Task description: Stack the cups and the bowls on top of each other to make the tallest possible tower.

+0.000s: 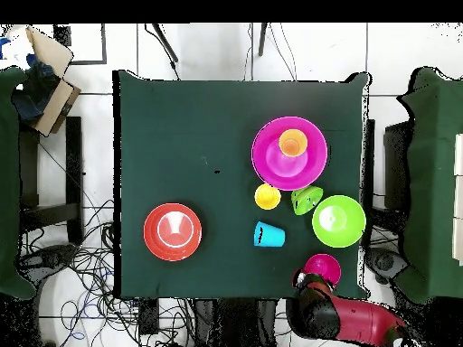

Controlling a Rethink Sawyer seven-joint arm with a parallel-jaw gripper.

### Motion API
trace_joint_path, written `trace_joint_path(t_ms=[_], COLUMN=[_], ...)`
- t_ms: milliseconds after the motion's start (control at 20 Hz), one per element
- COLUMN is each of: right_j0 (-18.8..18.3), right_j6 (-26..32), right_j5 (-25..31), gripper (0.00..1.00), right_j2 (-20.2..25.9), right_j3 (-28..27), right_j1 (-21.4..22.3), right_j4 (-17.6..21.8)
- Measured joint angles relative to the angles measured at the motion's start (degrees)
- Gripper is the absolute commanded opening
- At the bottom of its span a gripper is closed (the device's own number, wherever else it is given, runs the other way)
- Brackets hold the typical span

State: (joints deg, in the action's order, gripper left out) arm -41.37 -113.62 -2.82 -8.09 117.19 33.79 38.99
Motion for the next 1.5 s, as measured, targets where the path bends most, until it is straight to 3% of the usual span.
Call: trace_joint_path(t_ms=[400, 1500], right_j0=[-0.66, -3.04], right_j6=[0.0, 0.0], right_j5=[-6.25, -14.54], gripper=[1.0, 1.0], right_j2=[-0.24, -0.26], right_j3=[-0.02, -2.77], right_j1=[-2.99, -10.16], right_j4=[0.55, 5.57])
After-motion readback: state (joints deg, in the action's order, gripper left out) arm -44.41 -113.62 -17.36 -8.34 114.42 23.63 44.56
